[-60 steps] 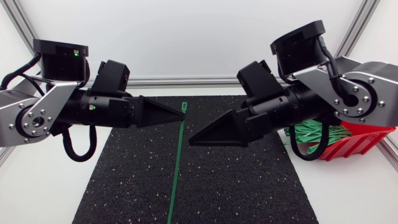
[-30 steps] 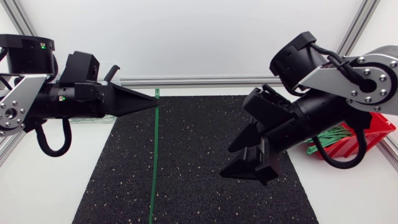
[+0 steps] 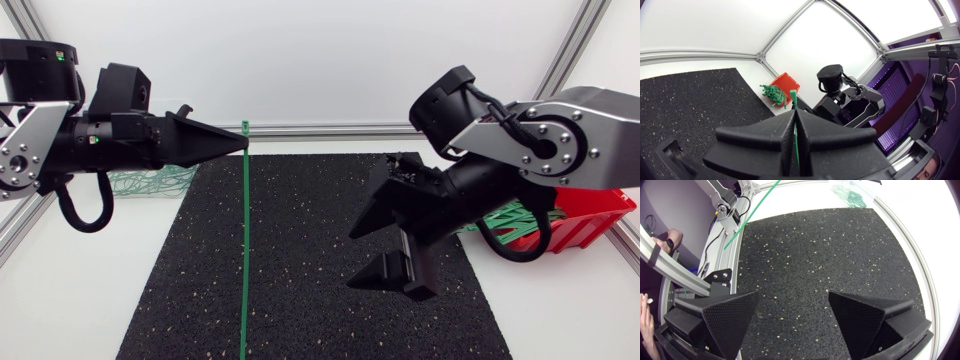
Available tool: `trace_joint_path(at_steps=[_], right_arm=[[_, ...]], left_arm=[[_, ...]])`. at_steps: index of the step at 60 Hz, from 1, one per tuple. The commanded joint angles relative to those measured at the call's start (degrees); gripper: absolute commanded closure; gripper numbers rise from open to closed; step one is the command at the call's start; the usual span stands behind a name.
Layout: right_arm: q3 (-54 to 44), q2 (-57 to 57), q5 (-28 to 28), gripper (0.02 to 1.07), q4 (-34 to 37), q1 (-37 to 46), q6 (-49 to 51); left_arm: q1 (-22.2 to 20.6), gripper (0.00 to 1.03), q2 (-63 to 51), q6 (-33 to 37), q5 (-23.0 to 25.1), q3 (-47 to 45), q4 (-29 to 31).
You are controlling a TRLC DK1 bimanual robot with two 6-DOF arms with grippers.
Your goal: Take a green cable tie from the red box, thread the tail through the head to close it, then place it in the transparent bin on the left.
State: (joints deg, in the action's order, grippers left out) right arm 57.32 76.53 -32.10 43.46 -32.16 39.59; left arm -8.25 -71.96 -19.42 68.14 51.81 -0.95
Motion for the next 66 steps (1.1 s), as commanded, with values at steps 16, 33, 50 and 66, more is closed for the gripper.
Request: trace_joint_path(at_steps=[16, 33, 50, 66], right_arm=[[-2.0, -0.6, 3.6, 0.06, -6.0, -3.9, 2.1], [-7.7, -1.7, 18.2, 0.06, -14.9, -11.2, 2.6], [-14.3, -4.7, 26.5, 0.06, -25.5, -14.9, 17.0], [-24.4, -11.1, 27.7, 0.06, -47.7, -17.8, 46.7]], left_arm=[[1.0, 1.0, -3.7, 0.8, 1.3, 3.4, -1.5], [1.9, 1.0, -5.8, 0.9, 2.1, 4.2, -2.5], [1.6, 1.0, -7.8, 0.5, 2.9, 5.2, -2.5], [1.1, 1.0, -9.0, -4.9, 3.8, 6.1, -2.4]])
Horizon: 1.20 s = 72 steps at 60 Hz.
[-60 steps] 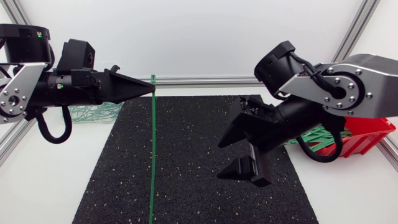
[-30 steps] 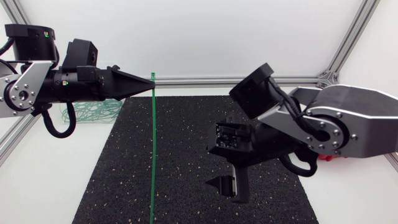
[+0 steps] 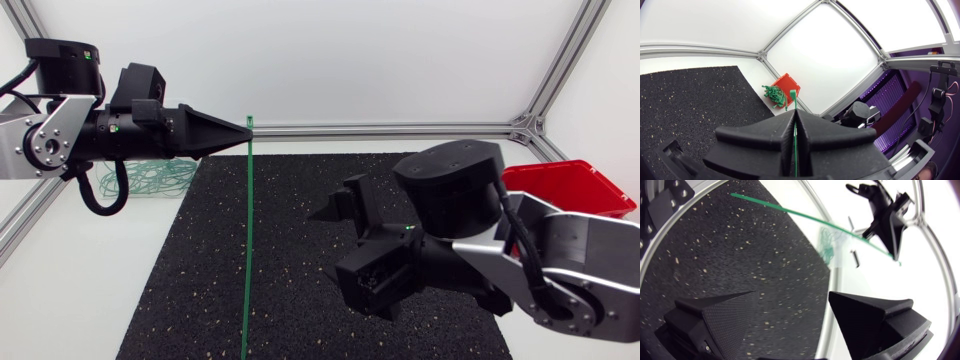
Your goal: Take a green cable tie from the red box, thread the tail through the head to close it, then place it in the transparent bin on the left.
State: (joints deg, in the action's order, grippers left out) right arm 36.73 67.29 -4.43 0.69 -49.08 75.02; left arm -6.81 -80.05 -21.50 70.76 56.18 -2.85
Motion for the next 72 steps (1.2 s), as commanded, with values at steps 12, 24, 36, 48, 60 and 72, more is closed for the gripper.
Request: trace_joint_path(at_steps=[12, 24, 36, 48, 60, 72], right_arm=[[-10.6, -2.2, 0.7, 0.06, -23.2, -1.8, 24.0], [-14.1, -0.8, -1.7, 0.06, -32.2, -3.2, 32.1], [-15.5, 1.4, -2.1, 0.06, -37.1, -7.4, 33.2], [-14.6, 4.2, -4.2, 0.06, -41.8, -9.4, 32.6], [-14.8, 5.0, -7.7, 0.06, -42.8, -10.2, 32.4], [-13.9, 8.2, -12.7, 0.06, -47.6, -9.2, 30.7]], left_arm=[[-0.3, 1.0, -3.4, -10.4, 1.7, 2.4, -0.9], [-0.5, 1.0, -4.8, -13.0, 2.2, 2.7, -0.9], [-0.8, 1.0, -5.6, -14.0, 3.4, 2.9, -0.9], [-0.7, 1.0, -7.8, -14.2, 3.5, 3.9, -1.2], [-0.1, 1.0, -9.2, -14.1, 4.4, 4.5, -2.1], [-0.1, 1.0, -9.2, -14.1, 4.4, 4.5, -2.2]])
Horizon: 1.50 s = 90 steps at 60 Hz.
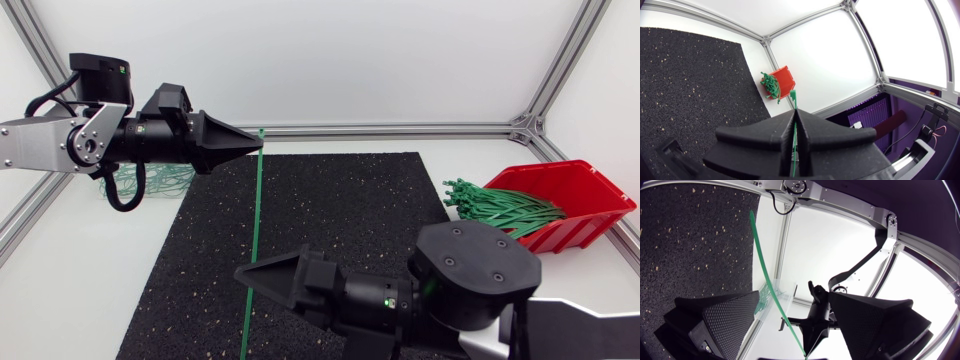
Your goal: Take a green cable tie from the red box, thread the tail through the head to close it, then place it in the transparent bin on the left.
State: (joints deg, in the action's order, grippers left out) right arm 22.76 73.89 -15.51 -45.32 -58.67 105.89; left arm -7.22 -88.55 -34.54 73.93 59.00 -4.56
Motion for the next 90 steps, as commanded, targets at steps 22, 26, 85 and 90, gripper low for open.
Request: trace_joint_path(at_steps=[22, 26, 85, 90], right_arm=[[-1.1, 4.6, -8.2, 0.07, -2.6, 1.3, 2.7], [-1.6, 5.7, -8.8, 0.07, -2.8, 1.5, 4.1], [-1.8, 14.6, -12.9, 0.75, -9.8, 3.3, 2.3], [-1.8, 14.6, -12.9, 0.8, -9.9, 3.3, 2.3]], left_arm=[[0.8, 1.0, -3.0, -1.1, 1.2, 3.3, -0.8], [0.9, 1.0, -3.2, -1.1, 1.3, 3.3, -0.8], [1.0, 1.0, -6.3, -1.1, 1.4, 3.8, -2.5], [0.7, 1.0, -6.7, -1.1, 1.4, 3.8, -2.6]])
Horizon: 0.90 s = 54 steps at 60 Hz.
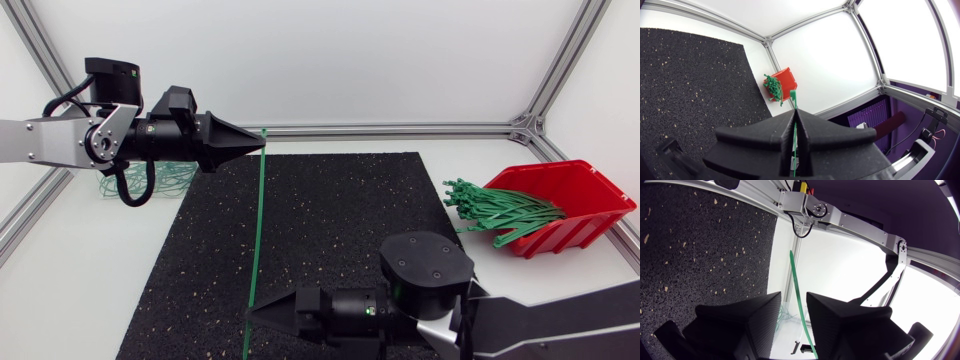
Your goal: Take a green cable tie from the red box, thread the tail through the head to close it, then place it in the transparent bin on the left.
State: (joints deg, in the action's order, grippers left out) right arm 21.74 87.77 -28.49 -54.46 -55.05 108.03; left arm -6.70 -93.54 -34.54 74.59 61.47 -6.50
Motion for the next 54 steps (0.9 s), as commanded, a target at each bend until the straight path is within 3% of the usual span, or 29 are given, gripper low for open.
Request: trace_joint_path(at_steps=[1, 32, 40, 54], right_arm=[[-0.7, 0.7, 0.1, 0.8, -0.7, -0.3, 0.2], [-0.8, 2.0, 0.1, 0.8, -1.1, -1.4, 0.0], [-0.7, 2.5, 0.1, 0.92, -1.4, -1.6, 0.1], [-0.6, 2.8, 0.3, 0.95, -1.7, -1.7, 0.1]], left_arm=[[0.2, 1.0, -1.8, -1.1, 0.7, 1.3, -0.7], [-0.2, 1.0, -1.8, -1.1, 0.7, 1.0, -0.8], [-0.2, 1.0, -1.7, -1.1, 0.7, 0.8, -0.8], [-0.5, 1.0, -1.6, -1.1, 0.7, 0.5, -0.8]])
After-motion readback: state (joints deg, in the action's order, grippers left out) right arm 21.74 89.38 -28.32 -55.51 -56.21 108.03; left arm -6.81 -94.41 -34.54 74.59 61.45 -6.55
